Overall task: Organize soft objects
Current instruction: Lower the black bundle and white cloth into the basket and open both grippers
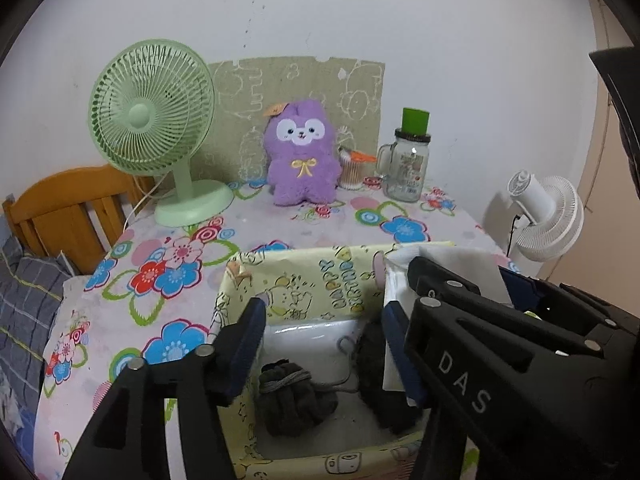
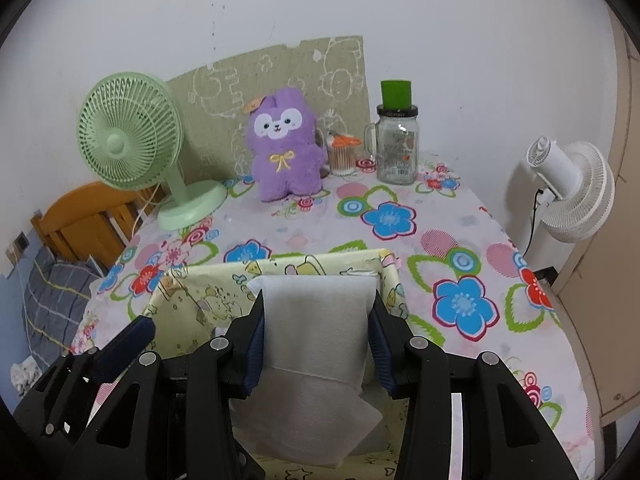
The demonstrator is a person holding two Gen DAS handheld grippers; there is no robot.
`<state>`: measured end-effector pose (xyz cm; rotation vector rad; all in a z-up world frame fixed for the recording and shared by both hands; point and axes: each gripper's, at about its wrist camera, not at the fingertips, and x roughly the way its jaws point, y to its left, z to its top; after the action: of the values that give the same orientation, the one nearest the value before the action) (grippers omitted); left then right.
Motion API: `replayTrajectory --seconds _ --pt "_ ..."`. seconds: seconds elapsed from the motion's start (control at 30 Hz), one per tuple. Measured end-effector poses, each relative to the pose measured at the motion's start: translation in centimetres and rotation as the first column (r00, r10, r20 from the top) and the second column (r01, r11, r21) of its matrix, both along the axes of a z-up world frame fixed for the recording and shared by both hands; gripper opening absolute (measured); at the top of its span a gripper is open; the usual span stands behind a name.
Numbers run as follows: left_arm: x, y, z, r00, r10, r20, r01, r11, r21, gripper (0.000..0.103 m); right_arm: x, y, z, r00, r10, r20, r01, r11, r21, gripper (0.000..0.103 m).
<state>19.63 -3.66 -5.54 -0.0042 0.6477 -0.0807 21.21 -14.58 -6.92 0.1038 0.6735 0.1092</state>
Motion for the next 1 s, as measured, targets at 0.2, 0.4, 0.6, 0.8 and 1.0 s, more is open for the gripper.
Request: replayTrajectory --seconds 0.2,0.4,0.6,0.8,1.0 --pt "0.1 0.4 -0.7 1.000 0.008 -0.021 -0.008 1.000 -0.001 0.072 0.3 0.5 -0.6 1.000 0.013 -0.010 -0.013 1.000 0.001 0.052" --pt "-0.1 0.5 -1.2 0.999 0.002 -0.040 -0.002 1.000 0.007 0.076 0.5 1.0 -0.9 0.999 0.046 -0.011 -0.046 0.999 0.000 0.071" --pt "-0.4 0.6 -1.1 0.999 0.006 -0.034 -0.006 1.000 0.008 0.078 0.1 1.3 -0.7 0.998 0.056 0.003 -0.056 0.998 -0.012 0.082" --pt "-1.0 0.6 -1.0 1.000 0.001 -0.030 -0.001 1.000 0.006 0.078 -0.7 1.3 -0.5 0.999 0.053 0.006 -0.053 0.998 -0.021 0.086" --pt "-2.2 0.1 -0.4 1.000 -0.005 -0.013 0.005 1.000 0.001 0.080 -2.0 0.9 0.0 0.999 0.050 0.017 -0.049 0.999 -0.021 0.087"
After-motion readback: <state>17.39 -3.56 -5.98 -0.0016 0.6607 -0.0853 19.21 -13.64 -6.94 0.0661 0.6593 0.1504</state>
